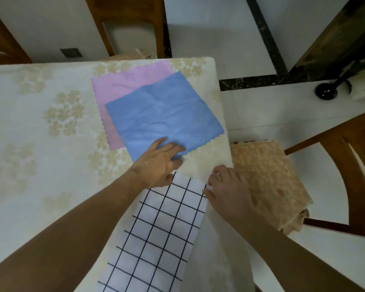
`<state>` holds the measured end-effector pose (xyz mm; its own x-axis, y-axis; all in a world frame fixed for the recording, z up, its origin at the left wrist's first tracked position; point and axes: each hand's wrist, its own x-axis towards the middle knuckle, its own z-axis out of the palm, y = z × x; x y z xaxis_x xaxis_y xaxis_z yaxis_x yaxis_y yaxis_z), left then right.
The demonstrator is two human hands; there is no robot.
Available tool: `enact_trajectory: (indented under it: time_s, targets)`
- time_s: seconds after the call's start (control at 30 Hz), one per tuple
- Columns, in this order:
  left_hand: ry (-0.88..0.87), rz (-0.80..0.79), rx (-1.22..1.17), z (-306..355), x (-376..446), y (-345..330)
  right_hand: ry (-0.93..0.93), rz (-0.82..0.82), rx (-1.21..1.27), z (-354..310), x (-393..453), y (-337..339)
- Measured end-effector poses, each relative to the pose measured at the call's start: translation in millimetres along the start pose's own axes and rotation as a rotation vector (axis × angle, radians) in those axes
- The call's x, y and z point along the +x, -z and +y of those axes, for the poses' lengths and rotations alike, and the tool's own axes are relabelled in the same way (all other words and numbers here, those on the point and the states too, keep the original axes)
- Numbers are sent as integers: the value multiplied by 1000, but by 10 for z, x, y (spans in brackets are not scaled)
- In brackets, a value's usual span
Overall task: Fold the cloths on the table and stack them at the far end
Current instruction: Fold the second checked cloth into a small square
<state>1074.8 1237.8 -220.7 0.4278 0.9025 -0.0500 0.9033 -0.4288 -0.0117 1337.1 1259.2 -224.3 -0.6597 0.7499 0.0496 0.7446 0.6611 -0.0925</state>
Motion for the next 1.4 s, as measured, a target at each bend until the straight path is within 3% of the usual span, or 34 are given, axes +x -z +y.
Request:
enact_trajectory:
  time_s: [0.37,0.73,1.07,1.4]
  targets:
    - [-11,-67,-10,-20,77,39,-36,-39,-39,26,-18,-8]
    - [-97,56,-27,19,35,62,47,-116,-2,-19,99,-16]
    - [-88,120,29,-29,-72,240,0,-117,70,-108,140,112]
    - [-17,241,87,45,-144,396,-17,148,52,-132,69,305]
